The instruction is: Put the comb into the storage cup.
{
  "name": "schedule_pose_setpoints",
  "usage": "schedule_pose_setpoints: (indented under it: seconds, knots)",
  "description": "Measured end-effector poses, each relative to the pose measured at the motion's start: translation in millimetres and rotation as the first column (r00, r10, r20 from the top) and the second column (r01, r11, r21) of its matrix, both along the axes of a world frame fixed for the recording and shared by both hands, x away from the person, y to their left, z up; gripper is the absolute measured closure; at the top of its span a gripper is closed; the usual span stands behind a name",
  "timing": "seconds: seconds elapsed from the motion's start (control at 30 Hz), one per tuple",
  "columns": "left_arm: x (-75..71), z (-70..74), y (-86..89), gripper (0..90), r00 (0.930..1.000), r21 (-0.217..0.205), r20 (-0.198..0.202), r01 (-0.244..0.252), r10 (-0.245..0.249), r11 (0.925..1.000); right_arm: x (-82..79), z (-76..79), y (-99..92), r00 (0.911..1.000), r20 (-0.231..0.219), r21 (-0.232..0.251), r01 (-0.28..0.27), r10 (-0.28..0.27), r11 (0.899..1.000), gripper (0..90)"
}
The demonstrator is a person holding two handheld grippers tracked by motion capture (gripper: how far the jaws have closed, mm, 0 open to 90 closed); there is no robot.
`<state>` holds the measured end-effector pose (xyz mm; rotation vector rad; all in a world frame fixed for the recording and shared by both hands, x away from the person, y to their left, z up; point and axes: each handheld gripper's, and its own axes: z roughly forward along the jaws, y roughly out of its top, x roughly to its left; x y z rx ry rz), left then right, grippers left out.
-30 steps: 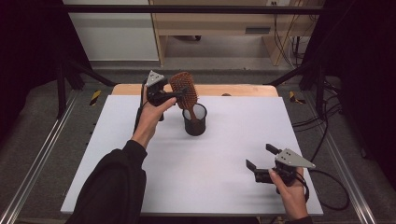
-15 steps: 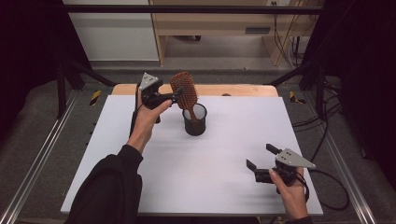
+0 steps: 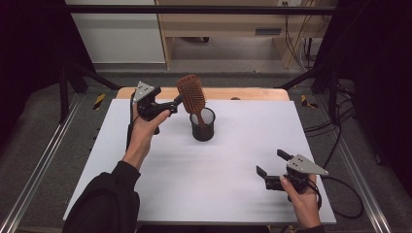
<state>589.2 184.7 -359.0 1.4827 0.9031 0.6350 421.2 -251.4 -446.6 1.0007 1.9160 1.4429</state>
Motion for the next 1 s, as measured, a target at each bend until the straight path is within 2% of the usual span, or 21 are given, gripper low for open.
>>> schedule_pose_setpoints:
  seconds: [0.17, 0.37, 0.53, 1.0]
  knots:
    - [-12.1, 1.6, 7.1, 2.2, 0.9998, -0.009, 0.018, 0.003, -0.003, 1.0000, 0.1, 0.0, 0.3, 1.0000, 0.000, -0.001, 0.001, -0.001, 1.000, 2.9]
    - [-27.4, 0.5, 13.7, 2.2, 0.9992, 0.016, 0.041, 0.002, -0.003, 0.9999, 0.0, 0.1, 0.2, 1.0000, 0.000, -0.002, 0.002, -0.002, 1.000, 2.9]
    - [-38.7, -5.0, 19.1, 2.2, 0.9992, 0.009, 0.041, 0.003, -0.003, 1.0000, -0.1, 0.2, 0.1, 1.0000, 0.000, -0.002, 0.003, -0.003, 1.000, 3.0]
    - [-66.0, -19.0, 30.8, 2.2, 0.9986, 0.023, 0.045, -0.028, 0.027, 0.9993, -0.2, 0.3, 0.4, 1.0000, 0.001, -0.003, -0.001, 0.001, 1.000, 2.9]
